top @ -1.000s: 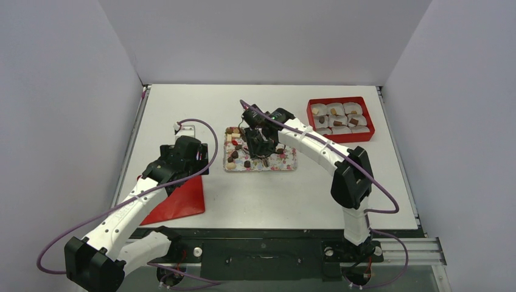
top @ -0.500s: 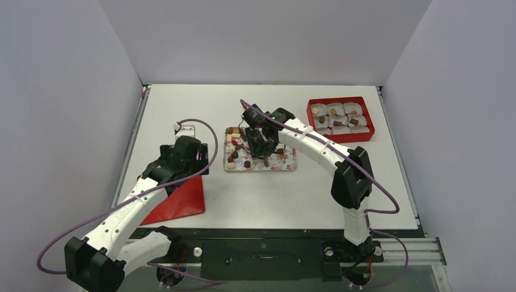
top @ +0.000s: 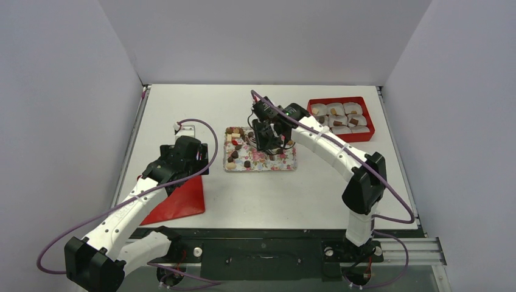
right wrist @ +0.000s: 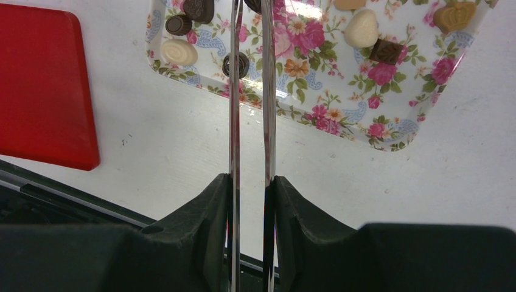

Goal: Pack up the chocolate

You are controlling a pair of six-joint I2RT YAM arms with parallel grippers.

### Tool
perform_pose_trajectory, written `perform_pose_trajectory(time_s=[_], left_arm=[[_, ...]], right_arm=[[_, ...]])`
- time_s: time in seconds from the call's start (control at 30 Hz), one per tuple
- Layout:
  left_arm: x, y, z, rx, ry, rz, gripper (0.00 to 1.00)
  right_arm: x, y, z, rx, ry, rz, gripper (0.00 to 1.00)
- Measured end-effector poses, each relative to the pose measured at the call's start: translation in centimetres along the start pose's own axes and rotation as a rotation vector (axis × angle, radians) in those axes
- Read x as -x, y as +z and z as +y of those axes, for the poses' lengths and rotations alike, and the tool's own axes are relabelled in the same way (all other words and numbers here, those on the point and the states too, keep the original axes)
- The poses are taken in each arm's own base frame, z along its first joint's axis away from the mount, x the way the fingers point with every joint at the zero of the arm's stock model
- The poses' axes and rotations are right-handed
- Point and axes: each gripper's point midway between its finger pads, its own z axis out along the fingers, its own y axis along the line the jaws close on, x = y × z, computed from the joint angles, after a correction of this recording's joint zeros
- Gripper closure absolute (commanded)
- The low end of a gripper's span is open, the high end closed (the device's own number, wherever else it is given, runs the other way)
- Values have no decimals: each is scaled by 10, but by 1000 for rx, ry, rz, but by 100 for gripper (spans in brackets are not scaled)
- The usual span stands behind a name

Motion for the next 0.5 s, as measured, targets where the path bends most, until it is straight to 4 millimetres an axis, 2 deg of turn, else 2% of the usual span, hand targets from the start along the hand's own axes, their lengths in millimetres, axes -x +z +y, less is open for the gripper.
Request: perform_pose_trajectory(time_s=[0.23,0.5], left_arm=[[0,0,0,0,0,0,4],[0,0,0,0,0,0,4]], right_arm=[[-1,-11,-16,-13,36,-12,75],[4,-30,-57,-47,126,-46,75]])
